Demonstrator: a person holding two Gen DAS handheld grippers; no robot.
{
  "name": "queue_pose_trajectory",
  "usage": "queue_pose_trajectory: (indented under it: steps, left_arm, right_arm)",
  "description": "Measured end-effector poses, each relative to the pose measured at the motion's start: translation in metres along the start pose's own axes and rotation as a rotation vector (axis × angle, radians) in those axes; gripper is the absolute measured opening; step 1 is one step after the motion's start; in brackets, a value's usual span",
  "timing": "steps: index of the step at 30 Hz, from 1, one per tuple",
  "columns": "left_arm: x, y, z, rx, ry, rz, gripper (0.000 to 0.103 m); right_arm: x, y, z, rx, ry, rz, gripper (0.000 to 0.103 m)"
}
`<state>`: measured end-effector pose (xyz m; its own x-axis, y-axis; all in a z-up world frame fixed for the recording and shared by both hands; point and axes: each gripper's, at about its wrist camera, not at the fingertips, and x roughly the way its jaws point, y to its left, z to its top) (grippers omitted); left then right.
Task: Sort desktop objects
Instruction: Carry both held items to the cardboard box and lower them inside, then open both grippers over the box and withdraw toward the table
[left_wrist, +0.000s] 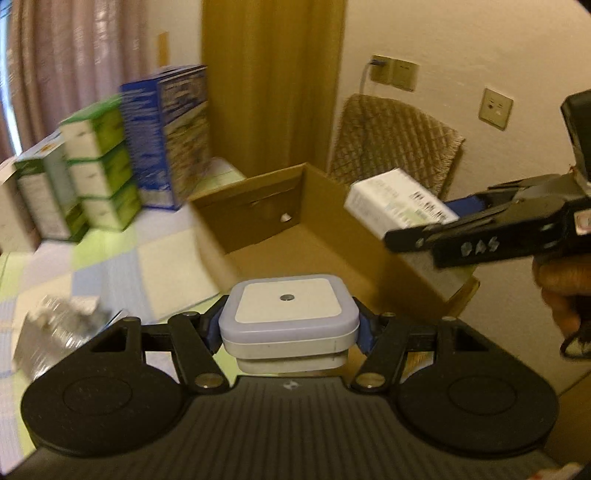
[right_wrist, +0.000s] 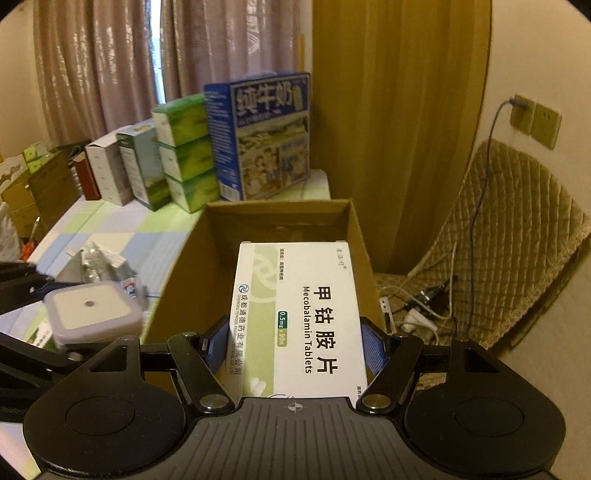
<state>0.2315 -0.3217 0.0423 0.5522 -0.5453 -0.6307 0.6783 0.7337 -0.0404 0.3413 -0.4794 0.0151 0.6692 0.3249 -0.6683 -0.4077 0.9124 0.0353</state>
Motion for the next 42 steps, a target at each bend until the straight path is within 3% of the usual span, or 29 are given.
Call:
queue_pose_trajectory:
  steps: [7, 15, 18, 31, 42]
  left_arm:
    - [0.056, -0.021, 0.009, 0.132, 0.056, -0.038, 0.061]
    - [0.086, -0.03, -0.002, 0.231, 0.106, -0.059, 0.062]
    - [0.092, -0.031, -0.007, 0.264, 0.125, -0.043, 0.071]
    - [0.045, -0.004, -0.01, 0.166, 0.058, -0.011, 0.074]
    - [-0.01, 0.032, -0.028, 0.008, 0.026, 0.059, 0.075]
  right_arm:
    - [0.026, -0.015, -0.01, 0.011, 0.039, 0.024, 0.068]
    - [0.043, -0.02, -0.018, 0.008, 0.06, 0.018, 0.068]
    - [0.045, -0.022, -0.02, 0.012, 0.065, 0.016, 0.068]
    - [0.048, -0.015, -0.028, 0.016, 0.094, 0.026, 0.068]
    - [0.007, -0.002, -0.03, 0.057, 0.024, 0.017, 0.083]
